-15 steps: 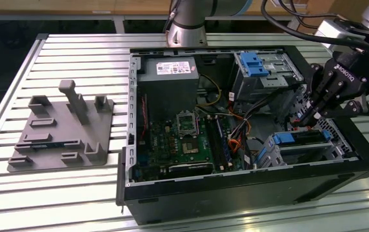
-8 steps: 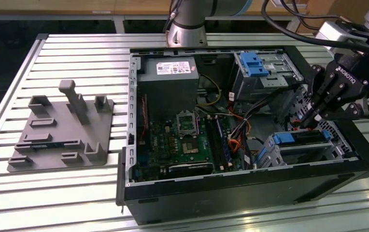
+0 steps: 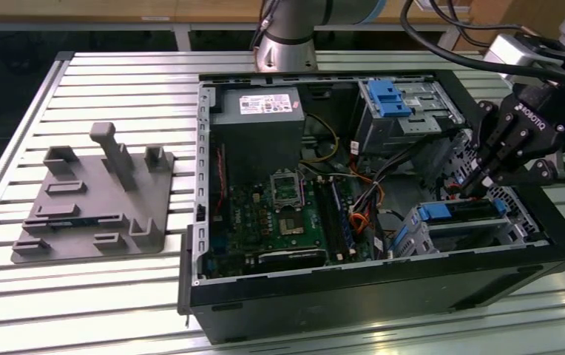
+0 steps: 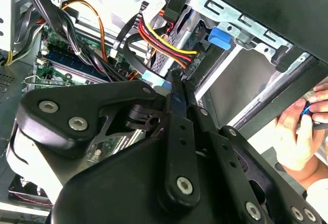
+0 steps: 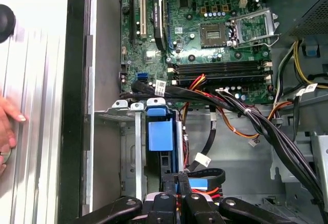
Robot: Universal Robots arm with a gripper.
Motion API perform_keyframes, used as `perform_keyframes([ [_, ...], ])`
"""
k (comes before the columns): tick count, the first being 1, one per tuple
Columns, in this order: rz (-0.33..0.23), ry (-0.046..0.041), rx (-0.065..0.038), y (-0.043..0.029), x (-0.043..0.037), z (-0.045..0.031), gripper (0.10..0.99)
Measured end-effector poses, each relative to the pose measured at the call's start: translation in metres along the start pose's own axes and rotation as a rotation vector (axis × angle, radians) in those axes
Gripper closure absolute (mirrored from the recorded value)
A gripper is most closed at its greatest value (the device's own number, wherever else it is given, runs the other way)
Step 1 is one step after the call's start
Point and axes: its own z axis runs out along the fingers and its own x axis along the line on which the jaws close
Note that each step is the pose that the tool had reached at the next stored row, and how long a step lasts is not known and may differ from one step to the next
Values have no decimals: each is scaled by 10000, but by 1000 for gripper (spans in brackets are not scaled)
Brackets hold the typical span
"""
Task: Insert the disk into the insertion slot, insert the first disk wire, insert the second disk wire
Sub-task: 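Insert the second disk wire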
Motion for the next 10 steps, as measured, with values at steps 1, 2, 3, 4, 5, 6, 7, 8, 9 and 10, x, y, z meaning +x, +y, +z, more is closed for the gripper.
perform_keyframes([
  [1,-10,0,1,0,0,1,945],
  [2,-20,3,2,0,0,1,945],
  [3,-30,4,7,0,0,1,945],
  [4,-36,3,20,0,0,3,945],
  [5,-33,2,42,0,0,4,945],
  [6,-31,1,71,0,0,6,945],
  [7,-29,0,98,0,-1,9,945],
  [8,-27,0,121,0,-1,10,945],
  [9,-26,0,131,2,-1,12,945],
  [10,-26,-1,133,6,-1,14,945],
])
